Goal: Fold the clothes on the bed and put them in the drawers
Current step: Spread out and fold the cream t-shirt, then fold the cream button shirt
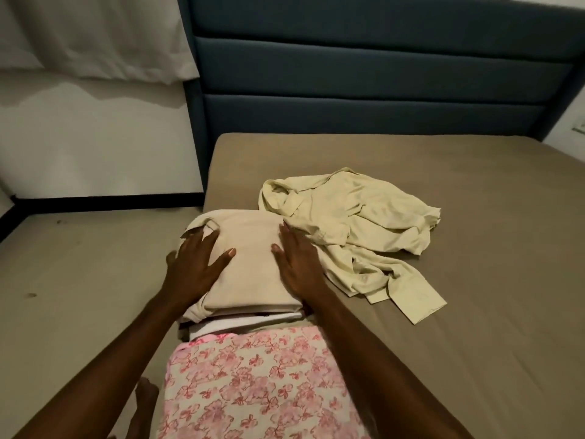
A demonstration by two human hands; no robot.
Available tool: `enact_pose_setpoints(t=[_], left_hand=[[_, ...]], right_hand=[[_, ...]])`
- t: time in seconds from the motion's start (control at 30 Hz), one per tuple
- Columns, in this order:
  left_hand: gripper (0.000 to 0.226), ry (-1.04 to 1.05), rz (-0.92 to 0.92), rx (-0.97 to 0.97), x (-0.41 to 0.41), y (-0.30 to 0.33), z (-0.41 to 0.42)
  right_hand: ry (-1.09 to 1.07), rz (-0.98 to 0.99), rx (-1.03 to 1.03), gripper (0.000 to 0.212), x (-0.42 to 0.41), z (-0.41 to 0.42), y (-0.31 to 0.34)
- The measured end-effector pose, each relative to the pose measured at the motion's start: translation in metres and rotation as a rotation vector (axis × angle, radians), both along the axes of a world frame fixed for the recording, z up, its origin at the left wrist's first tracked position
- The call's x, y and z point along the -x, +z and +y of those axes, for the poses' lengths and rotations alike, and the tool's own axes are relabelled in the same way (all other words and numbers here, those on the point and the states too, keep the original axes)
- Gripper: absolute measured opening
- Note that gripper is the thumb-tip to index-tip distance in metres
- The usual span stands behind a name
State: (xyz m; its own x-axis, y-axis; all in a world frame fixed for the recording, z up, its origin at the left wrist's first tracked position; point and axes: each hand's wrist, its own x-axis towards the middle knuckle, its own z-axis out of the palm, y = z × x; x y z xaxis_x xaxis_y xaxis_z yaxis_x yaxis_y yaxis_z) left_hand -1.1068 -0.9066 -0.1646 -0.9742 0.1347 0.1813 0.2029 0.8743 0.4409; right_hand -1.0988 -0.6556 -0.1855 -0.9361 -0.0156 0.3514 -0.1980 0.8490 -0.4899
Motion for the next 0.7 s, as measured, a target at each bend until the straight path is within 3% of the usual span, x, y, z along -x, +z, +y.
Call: enact_pose_setpoints(t=[0.07, 0.13, 0.2, 0.27, 0.4, 0.53, 0.6, 0.7], left_hand=[[0.074, 0.010, 0.123, 0.124, -0.003, 0.010, 0.005], [0.058, -0.072, 0.384, 0.245, -0.005, 0.018, 0.017], [0.041, -0.223, 0.580, 0.230, -0.004, 0.026, 0.041], [0.034, -0.321, 0.592, 0.162, -0.005, 0.036, 0.072], [0.040, -0.379, 0.425, 0.036, -0.014, 0.041, 0.138], [0.049, -0.290, 0.059, -0.081, -0.026, 0.046, 0.197], [0.068, -0.173, -0.147, -0.116, -0.031, 0.044, 0.227], [0.104, 0.021, -0.393, -0.213, -0.043, 0.033, 0.260]], right_hand=[[-0.201, 0.059, -0.147, 0.061, 0.007, 0.048, -0.017], [-0.375, -0.013, -0.323, 0.069, 0.012, 0.097, -0.037], [-0.420, -0.111, -0.390, 0.063, 0.012, 0.125, -0.050], [-0.413, -0.130, -0.398, 0.046, 0.010, 0.132, -0.051], [-0.419, -0.135, -0.261, 0.041, -0.005, 0.140, -0.034], [-0.468, -0.172, -0.126, 0.039, -0.067, 0.161, -0.027], [-0.521, -0.199, -0.099, 0.038, -0.113, 0.174, -0.019], [-0.593, -0.173, 0.074, 0.058, -0.194, 0.189, -0.014]])
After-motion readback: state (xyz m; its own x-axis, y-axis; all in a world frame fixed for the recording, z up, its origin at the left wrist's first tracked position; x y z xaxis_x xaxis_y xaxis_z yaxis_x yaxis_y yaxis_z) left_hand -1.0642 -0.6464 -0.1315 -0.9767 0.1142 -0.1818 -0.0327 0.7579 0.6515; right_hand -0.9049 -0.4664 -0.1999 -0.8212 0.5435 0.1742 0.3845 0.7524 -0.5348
